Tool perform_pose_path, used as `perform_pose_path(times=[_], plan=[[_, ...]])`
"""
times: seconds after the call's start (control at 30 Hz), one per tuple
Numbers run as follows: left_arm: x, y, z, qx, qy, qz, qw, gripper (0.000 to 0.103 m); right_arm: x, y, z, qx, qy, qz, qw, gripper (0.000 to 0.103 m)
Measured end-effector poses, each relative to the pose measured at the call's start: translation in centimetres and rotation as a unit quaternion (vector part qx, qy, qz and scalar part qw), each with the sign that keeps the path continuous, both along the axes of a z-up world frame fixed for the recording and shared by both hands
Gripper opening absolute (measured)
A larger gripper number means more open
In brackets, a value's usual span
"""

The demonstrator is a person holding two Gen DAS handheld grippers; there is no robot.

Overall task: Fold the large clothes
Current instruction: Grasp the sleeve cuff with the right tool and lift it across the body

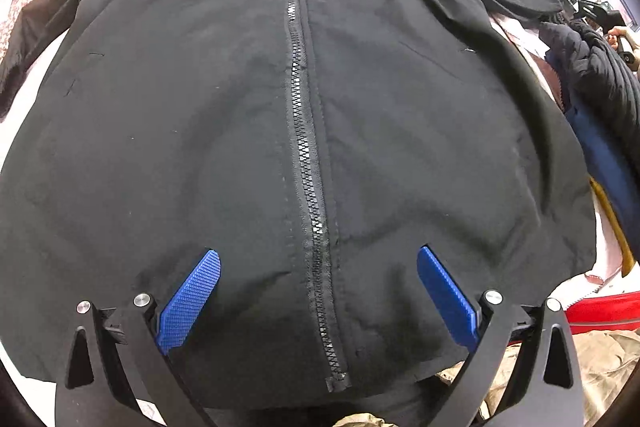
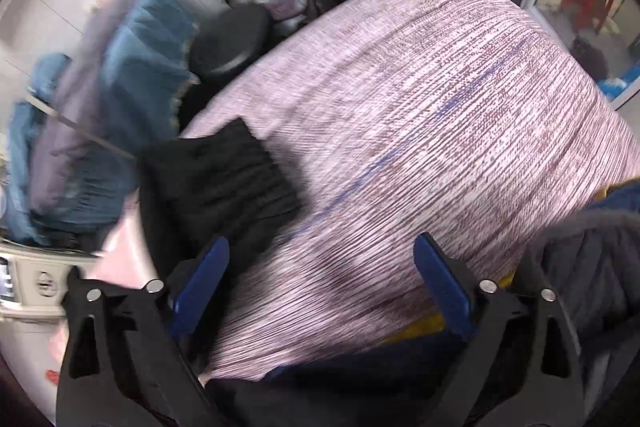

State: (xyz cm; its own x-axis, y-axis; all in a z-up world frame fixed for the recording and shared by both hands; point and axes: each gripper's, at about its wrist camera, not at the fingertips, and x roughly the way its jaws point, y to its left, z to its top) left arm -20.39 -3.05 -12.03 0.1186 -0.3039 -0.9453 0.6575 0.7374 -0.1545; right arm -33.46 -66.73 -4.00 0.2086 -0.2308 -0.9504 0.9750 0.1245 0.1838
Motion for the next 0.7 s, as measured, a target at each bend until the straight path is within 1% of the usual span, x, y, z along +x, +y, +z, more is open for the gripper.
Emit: perform_pose_path(times=[0.03, 0.07, 0.1, 0.17, 0.2, 0.23, 0.27, 0.3, 0.37, 0.4, 0.43, 0.47, 0.5, 0.57, 0.6, 0.67, 0.7], plan=[[0.1, 0.0, -0.1, 0.000, 0.002, 0.003, 1.0000, 0.097, 1.3, -0.1, -0.5, -0.008, 0.026, 0.023, 0.999, 0.092], [0.1, 0.1, -0.1, 0.001, 0.004, 0.006, 1.0000, 0.097, 2.5, -0.1, -0.7, -0.015, 0.038, 0.042, 0.998, 0.087], [0.2, 0.2, -0.1, 0.004, 0.006, 0.010, 0.9999, 0.097, 3.9, -0.1, -0.9, -0.021, 0.033, 0.068, 0.997, 0.084], [0.2, 0.3, -0.1, 0.007, 0.006, 0.011, 0.9999, 0.097, 5.8, -0.1, -0.6, -0.033, 0.012, 0.097, 0.995, 0.084], [0.2, 0.3, 0.0, 0.009, 0.003, 0.011, 0.9999, 0.097, 6.6, 0.0, -0.7, -0.043, 0.017, 0.109, 0.993, 0.084], [0.1, 0.3, 0.1, 0.010, 0.001, 0.011, 0.9999, 0.097, 7.4, 0.0, -1.1, -0.051, 0.042, 0.122, 0.990, 0.084], [0.0, 0.4, 0.1, 0.010, 0.000, 0.011, 0.9999, 0.097, 7.8, -0.3, -1.7, -0.052, 0.061, 0.127, 0.989, 0.084], [0.0, 0.5, 0.2, 0.010, -0.001, 0.012, 0.9999, 0.097, 8.0, -0.4, -2.2, -0.048, 0.070, 0.128, 0.988, 0.084], [-0.1, 0.8, 0.2, 0.008, -0.002, 0.015, 0.9999, 0.097, 7.6, -1.0, -3.4, -0.036, 0.058, 0.119, 0.991, 0.080], [-0.1, 1.0, 0.1, 0.009, -0.001, 0.017, 0.9998, 0.097, 7.5, -1.3, -3.6, -0.035, 0.046, 0.115, 0.992, 0.077], [0.0, 1.1, 0.1, 0.010, 0.000, 0.019, 0.9998, 0.097, 7.4, -1.3, -3.7, -0.035, 0.036, 0.117, 0.992, 0.057], [0.0, 1.3, 0.0, 0.010, 0.002, 0.021, 0.9997, 0.097, 7.6, -1.2, -3.7, -0.034, 0.028, 0.124, 0.991, 0.050], [0.1, 1.4, -0.1, 0.010, 0.002, 0.022, 0.9997, 0.097, 7.7, -1.0, -3.4, -0.042, 0.032, 0.128, 0.990, 0.044], [0.2, 1.4, -0.1, 0.008, 0.004, 0.025, 0.9997, 0.097, 7.9, -0.5, -2.4, -0.063, 0.023, 0.138, 0.988, 0.007], [0.3, 1.3, -0.1, 0.006, 0.004, 0.025, 0.9997, 0.097, 7.8, -0.2, -1.9, -0.069, 0.015, 0.138, 0.988, 0.002], [0.4, 1.0, 0.0, 0.001, 0.006, 0.022, 0.9997, 0.097, 7.2, 0.2, 0.3, -0.095, 0.008, 0.122, 0.988, 0.001], [0.4, 0.7, 0.1, -0.003, 0.007, 0.019, 0.9998, 0.097, 6.7, 0.3, 1.4, -0.103, -0.006, 0.116, 0.988, 0.001]])
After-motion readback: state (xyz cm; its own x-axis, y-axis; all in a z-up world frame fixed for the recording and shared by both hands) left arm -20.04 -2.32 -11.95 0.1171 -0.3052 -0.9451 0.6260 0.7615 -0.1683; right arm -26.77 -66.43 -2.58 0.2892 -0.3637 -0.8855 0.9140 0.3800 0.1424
